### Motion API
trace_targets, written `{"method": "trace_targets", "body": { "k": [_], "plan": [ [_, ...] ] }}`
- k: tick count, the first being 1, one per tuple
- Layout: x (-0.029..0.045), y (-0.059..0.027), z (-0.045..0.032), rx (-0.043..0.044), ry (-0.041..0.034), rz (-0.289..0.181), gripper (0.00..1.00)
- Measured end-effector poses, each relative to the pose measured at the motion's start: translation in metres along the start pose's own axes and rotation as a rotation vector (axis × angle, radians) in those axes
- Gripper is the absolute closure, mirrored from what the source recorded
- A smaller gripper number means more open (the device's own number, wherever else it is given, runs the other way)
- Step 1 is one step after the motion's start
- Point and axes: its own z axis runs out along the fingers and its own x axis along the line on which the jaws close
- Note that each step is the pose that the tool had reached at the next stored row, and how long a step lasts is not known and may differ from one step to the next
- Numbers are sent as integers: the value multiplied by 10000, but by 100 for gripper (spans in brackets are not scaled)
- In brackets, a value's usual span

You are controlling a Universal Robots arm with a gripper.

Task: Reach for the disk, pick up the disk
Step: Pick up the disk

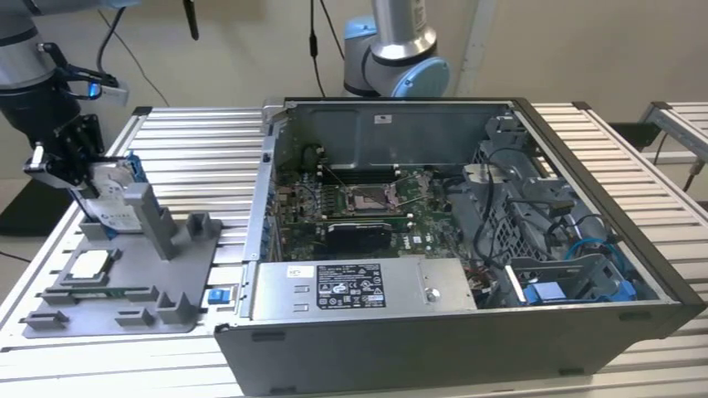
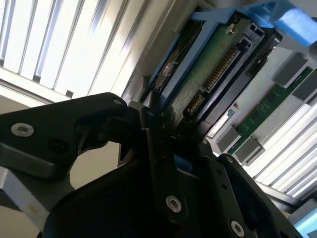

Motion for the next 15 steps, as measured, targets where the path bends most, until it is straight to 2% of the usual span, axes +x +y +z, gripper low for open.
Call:
{"method": "trace_targets", "body": {
  "k": [3, 15],
  "plan": [
    [1, 0, 1, 4, 72, -2, 100],
    [1, 0, -11, 1, 79, -3, 100]
  ]
}}
